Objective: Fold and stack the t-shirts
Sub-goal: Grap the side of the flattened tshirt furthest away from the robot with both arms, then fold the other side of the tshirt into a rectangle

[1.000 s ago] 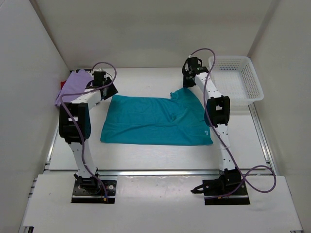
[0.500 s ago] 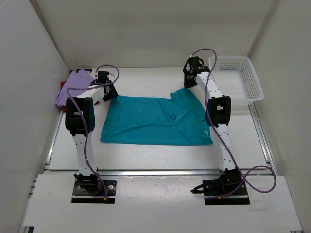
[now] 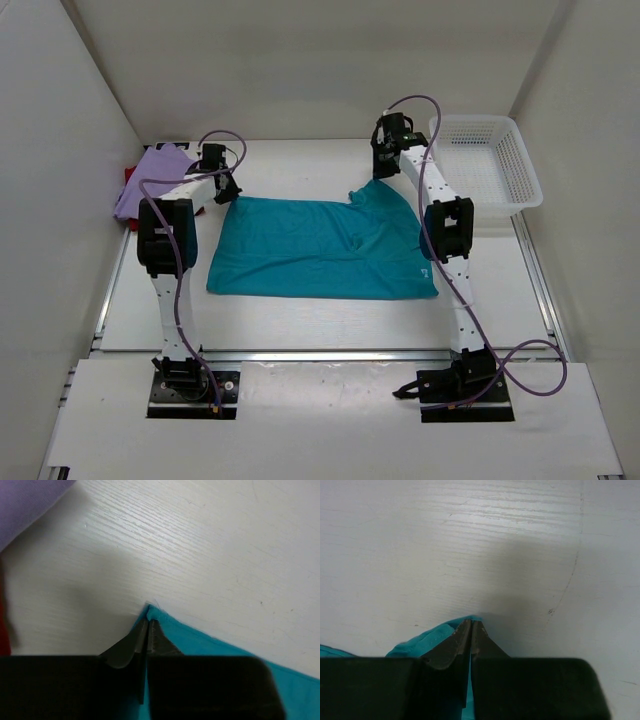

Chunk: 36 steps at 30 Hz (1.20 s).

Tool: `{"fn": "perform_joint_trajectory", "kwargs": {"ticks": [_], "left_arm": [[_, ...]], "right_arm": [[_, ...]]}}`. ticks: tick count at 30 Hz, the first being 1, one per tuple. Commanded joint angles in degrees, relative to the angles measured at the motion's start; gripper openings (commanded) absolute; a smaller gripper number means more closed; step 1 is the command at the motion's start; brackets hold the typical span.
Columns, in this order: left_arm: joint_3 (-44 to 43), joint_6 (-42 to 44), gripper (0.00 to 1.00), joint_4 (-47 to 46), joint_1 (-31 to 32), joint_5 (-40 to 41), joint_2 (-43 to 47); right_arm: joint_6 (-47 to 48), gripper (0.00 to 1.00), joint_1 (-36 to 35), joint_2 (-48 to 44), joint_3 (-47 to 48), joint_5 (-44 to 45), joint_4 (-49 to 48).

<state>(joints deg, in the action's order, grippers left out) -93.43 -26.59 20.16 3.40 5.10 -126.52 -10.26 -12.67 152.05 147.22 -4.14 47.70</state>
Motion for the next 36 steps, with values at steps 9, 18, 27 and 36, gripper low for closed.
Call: {"fn": "perform_joint_trajectory", "kwargs": {"ticks": [9, 18, 27, 36], "left_arm": [[6.6, -1.5, 0.0, -5.7, -0.1, -2.8, 8.4], [19.9, -4.2, 0.0, -10.9, -2.1, -6.8, 21.1], [28.2, -5.2, 0.0, -13.3, -2.7, -9.0, 29.4], [35.6, -4.5, 0.0, -12.8, -3.4, -10.8, 38.9]], "right_arm": [[3.4, 0.0, 2.3, -14.8, -6.8, -3.5, 8.8], [0.1, 0.0, -0.2, -38.3, -45.5, -4.3, -9.1], [-1.5, 0.0, -1.6, -54.8, -64.1, -2.5, -15.0], [-2.7, 0.0, -0.6, -71.3, -80.9, -2.5, -18.4]]}}
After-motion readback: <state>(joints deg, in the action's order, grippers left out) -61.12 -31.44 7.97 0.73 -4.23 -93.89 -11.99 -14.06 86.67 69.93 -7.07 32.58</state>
